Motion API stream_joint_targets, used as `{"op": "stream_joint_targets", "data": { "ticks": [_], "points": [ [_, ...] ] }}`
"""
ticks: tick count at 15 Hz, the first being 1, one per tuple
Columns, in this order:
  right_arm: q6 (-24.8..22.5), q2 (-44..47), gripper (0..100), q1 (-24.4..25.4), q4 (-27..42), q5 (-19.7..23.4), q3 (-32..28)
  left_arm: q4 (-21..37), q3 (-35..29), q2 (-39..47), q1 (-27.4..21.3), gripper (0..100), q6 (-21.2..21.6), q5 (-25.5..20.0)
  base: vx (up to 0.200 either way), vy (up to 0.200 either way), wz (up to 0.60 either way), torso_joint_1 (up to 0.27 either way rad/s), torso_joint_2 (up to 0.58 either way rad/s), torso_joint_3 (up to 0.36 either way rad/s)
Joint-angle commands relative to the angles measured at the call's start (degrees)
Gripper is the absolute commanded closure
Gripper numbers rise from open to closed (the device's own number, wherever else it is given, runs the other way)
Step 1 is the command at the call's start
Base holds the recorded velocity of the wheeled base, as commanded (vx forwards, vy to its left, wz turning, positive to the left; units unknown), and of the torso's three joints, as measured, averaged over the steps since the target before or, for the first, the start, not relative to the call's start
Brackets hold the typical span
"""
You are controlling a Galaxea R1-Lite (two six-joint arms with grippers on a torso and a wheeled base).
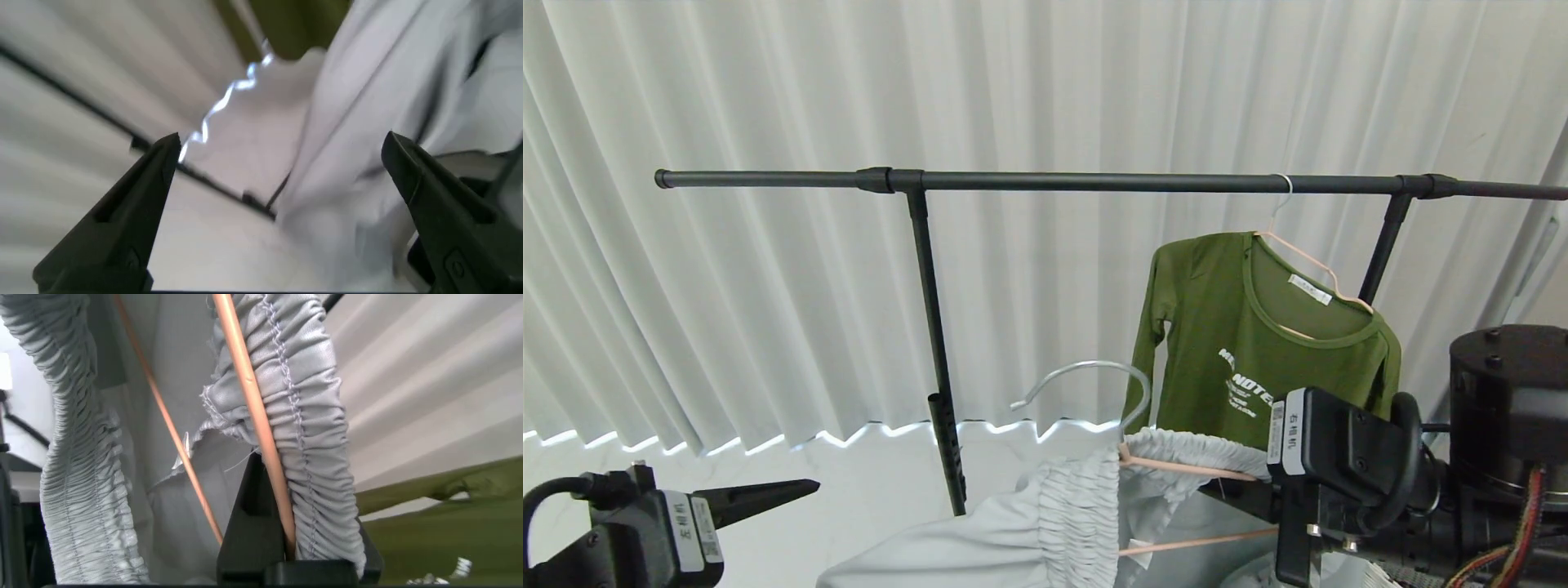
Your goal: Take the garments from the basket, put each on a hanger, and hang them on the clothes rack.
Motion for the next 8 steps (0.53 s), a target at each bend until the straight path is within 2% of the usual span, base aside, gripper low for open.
{"op": "stream_joint_targets", "data": {
  "ticks": [1,8],
  "points": [
    [-0.01,-1.39,100,-0.15,-0.06,0.01,0.12,-0.06,2.60,0.23,3.49,0,0.38,0.22,0.000,0.000,0.00,0.000,0.00,0.000],
    [0.07,-2.62,100,0.02,-0.23,-1.31,-0.14,-0.15,5.15,2.87,4.28,0,0.29,1.63,0.000,0.000,0.00,0.000,0.00,0.000]
  ]
}}
